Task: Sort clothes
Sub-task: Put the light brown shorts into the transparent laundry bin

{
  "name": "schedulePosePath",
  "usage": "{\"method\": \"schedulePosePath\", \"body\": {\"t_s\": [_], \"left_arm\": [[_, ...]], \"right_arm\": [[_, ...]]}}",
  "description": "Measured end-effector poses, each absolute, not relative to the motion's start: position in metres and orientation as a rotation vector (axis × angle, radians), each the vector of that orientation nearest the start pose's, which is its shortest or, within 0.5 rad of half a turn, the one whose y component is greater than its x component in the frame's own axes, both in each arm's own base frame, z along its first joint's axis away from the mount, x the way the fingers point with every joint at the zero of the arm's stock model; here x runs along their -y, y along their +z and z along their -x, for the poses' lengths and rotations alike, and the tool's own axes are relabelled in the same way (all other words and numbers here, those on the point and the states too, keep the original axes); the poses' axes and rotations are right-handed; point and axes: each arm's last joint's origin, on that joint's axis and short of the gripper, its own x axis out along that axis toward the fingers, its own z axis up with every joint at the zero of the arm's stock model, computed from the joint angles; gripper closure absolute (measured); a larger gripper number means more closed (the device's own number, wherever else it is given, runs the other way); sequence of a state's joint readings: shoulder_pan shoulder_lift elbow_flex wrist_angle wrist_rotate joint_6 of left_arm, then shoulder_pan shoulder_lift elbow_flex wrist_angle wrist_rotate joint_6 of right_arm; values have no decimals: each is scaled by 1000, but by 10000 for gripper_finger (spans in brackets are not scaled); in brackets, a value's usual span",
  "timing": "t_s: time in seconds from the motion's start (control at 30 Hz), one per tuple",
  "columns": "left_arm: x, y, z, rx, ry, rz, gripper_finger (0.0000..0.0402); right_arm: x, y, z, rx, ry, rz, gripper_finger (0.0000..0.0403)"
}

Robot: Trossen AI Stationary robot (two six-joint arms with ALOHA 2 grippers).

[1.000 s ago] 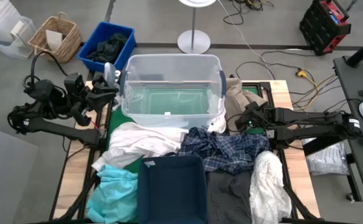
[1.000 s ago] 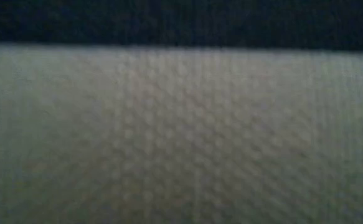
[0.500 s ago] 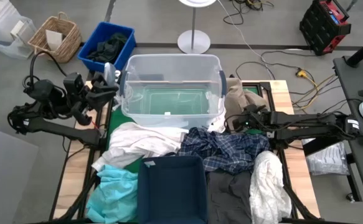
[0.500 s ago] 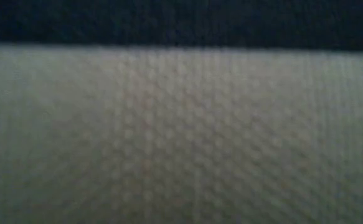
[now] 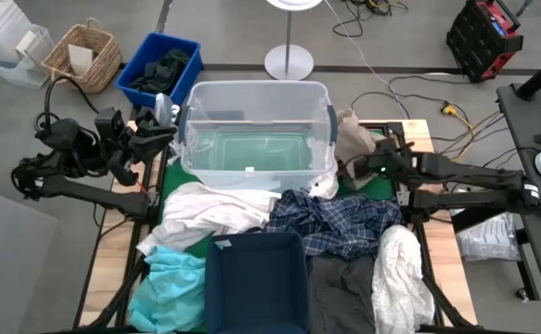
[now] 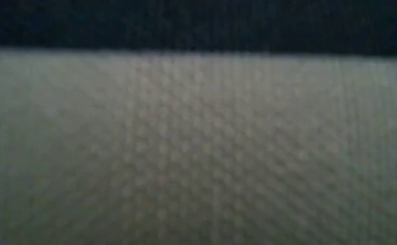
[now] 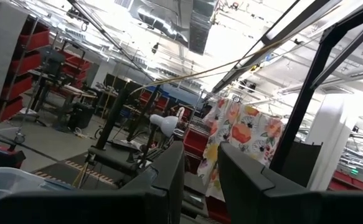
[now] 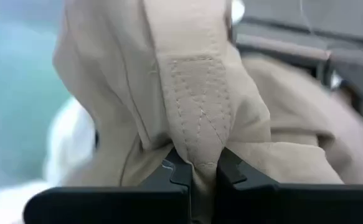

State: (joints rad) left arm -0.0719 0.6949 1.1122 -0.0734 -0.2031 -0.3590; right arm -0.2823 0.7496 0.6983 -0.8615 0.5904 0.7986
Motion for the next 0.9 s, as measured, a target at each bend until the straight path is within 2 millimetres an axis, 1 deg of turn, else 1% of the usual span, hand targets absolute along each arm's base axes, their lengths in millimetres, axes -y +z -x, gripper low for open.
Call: {"method": "schedulePosePath", "body": {"t_s": [0.13, 0.27, 0.53, 0.67, 0.83, 0.9], "left_arm": [[2, 459, -107, 363, 68, 395, 323], [2, 460, -107, 365, 68, 395, 323], [2, 460, -107, 369, 70, 378, 323], [2, 461, -107, 385, 68, 377, 323], [2, 462, -106, 390, 69, 373, 323], [1, 462, -106, 399, 97, 378, 323]], "right_arm": [[51, 294, -114, -428, -1116, -532, 392], [50, 329, -105, -287, -1145, -499, 393], [48, 407, -93, -6, -1104, -359, 393], [47, 443, -89, 121, -1075, -275, 393], [46, 480, -86, 255, -1038, -179, 392], [46, 493, -87, 302, -1005, -150, 392]]}}
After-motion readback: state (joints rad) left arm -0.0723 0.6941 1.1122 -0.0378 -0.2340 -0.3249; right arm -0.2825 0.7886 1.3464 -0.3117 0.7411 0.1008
